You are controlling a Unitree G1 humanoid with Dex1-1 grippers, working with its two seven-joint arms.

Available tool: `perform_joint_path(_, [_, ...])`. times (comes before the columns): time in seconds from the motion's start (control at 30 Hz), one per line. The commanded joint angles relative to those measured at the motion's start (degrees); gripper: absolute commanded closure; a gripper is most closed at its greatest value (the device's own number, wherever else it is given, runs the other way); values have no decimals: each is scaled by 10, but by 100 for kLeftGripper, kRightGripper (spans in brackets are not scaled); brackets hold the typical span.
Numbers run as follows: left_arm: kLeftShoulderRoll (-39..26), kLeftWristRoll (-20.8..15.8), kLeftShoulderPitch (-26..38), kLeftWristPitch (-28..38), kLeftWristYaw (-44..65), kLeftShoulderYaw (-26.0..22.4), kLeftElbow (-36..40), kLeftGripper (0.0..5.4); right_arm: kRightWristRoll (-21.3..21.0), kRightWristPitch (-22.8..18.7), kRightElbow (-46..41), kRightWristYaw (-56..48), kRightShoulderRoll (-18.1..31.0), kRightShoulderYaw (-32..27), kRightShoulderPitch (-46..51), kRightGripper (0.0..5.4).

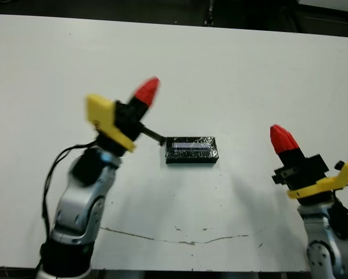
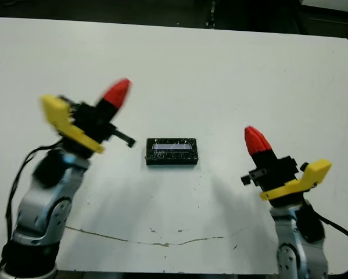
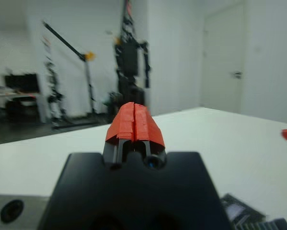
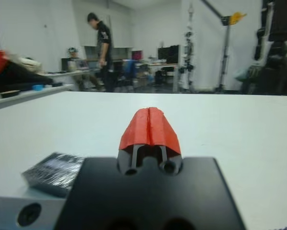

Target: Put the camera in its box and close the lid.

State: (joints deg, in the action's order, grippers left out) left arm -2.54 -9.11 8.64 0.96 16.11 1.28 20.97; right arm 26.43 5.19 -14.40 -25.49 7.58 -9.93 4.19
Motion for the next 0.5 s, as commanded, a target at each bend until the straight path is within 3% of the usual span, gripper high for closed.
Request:
perform_joint_path(0.03, [-6, 26, -43, 62, -19, -14, -32, 538, -25, 0, 11, 36, -13, 4, -3, 540])
perform_joint_path(0.27, [20, 41, -102, 154, -64, -23, -104, 538, -98, 17, 16, 102, -37, 17, 13, 540])
perform_joint_path(0.4, [34, 46, -133, 171, -82, -17, -118, 538, -109, 30, 23, 102, -35, 20, 19, 540])
perform_joint_path(0.5, [40, 44, -145, 162, -90, -12, -113, 538, -111, 16, 13, 109, -33, 20, 23, 540])
